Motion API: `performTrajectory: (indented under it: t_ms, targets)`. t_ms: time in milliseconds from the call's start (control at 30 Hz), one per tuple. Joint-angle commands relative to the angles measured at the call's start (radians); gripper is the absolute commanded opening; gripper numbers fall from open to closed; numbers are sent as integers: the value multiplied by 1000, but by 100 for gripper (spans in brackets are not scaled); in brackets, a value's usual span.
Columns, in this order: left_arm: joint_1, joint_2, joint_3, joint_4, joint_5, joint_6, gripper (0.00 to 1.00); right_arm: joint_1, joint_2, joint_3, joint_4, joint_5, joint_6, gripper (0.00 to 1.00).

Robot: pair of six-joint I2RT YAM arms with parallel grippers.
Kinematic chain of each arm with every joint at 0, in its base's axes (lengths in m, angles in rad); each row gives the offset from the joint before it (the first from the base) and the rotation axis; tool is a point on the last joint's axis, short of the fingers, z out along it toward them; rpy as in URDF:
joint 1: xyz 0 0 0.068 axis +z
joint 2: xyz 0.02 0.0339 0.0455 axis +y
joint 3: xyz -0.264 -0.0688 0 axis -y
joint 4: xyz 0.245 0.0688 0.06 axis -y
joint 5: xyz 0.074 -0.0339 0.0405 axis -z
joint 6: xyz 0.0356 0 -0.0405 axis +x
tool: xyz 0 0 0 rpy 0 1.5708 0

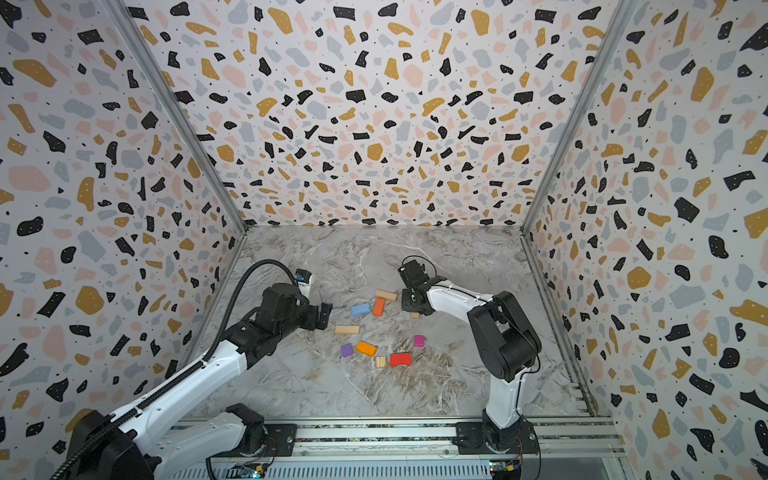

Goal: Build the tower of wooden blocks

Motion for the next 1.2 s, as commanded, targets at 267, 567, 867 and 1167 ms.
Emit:
performTrajectory:
  t_ms: [267, 567, 867, 1167]
  targets:
    - [-5, 17, 29, 7, 44, 1, 100, -25, 27, -34, 25, -8, -55, 24]
    - [-5, 17, 29, 10, 82, 5, 100, -38, 40, -60, 47, -12, -57, 28]
    - [-5, 30, 32, 16, 173, 17, 100, -46, 19, -60, 39, -20, -67, 45]
    - [-5, 74, 34, 5, 213, 33, 95, -48, -86, -42, 13, -53, -115, 78]
